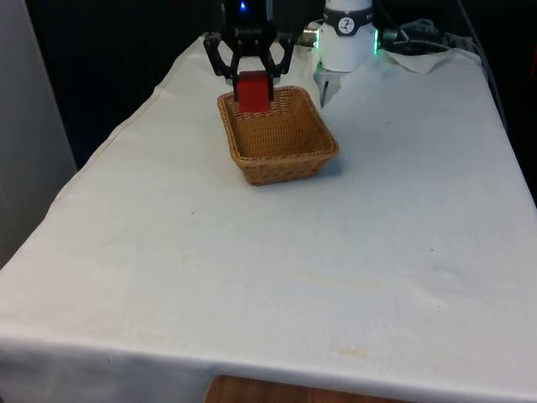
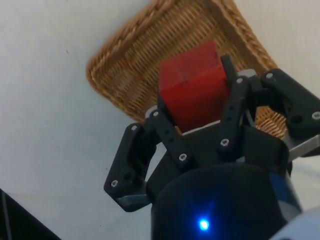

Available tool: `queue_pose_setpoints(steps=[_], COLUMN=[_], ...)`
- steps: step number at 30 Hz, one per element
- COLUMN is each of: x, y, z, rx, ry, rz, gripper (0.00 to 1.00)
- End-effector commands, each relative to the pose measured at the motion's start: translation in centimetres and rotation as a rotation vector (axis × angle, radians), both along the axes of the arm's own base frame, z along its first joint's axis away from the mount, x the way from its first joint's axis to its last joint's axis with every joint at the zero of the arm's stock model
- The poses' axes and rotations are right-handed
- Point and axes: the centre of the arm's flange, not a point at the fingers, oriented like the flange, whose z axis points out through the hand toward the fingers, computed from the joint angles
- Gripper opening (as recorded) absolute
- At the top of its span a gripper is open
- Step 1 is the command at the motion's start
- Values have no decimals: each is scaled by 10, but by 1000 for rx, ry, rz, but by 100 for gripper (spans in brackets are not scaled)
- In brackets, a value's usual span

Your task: Pick up the cube and place it into the basket.

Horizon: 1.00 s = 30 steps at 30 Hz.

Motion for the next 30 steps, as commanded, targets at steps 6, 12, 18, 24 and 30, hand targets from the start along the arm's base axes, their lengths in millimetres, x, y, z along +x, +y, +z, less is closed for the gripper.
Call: queue_pose_setpoints(steps=[6,12,18,24,30], x=[-23,-40,-59,-73,-91], y=[3,5,7,8,8], z=[-5,-25,-49,-64,-79], rx=[-5,-3,-3,-2,0], ry=[2,13,22,29,38], rz=[3,3,4,3,4], gripper=[0,0,0,0,0])
